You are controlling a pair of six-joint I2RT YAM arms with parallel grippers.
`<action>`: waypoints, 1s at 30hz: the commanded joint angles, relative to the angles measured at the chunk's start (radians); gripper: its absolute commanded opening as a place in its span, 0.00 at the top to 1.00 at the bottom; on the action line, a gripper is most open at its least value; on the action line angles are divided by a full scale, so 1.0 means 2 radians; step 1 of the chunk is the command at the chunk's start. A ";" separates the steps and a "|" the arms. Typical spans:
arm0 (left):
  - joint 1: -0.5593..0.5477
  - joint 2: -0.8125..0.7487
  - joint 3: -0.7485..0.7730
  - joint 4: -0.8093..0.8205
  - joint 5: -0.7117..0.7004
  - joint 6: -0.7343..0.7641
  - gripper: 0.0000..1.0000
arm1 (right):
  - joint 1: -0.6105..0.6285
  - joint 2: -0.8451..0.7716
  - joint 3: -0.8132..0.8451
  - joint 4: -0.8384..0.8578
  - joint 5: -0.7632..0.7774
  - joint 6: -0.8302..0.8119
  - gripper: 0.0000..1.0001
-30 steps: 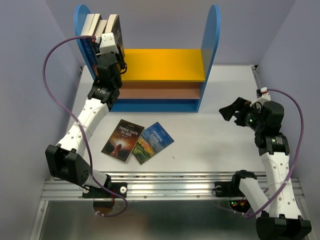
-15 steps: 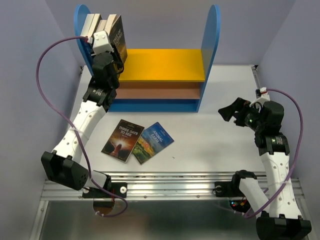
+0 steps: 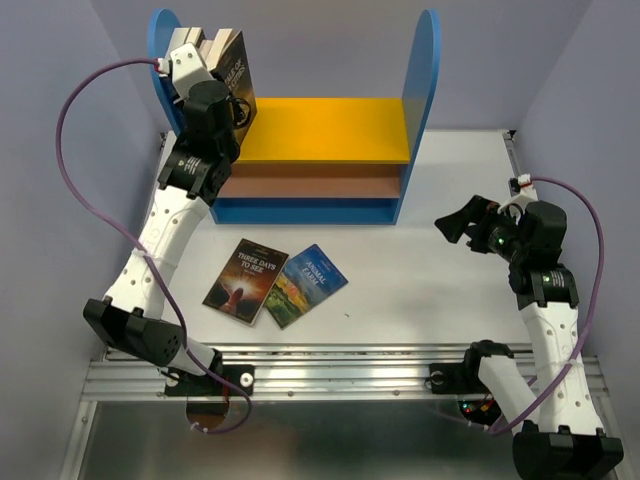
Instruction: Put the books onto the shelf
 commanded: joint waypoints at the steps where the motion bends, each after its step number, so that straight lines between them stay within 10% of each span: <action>1: 0.008 0.010 0.067 -0.075 -0.077 -0.029 0.46 | 0.003 -0.004 0.022 0.008 -0.005 -0.008 0.00; 30: 0.014 0.095 0.263 -0.310 -0.113 -0.133 0.44 | 0.003 0.000 0.022 0.007 -0.025 -0.011 0.00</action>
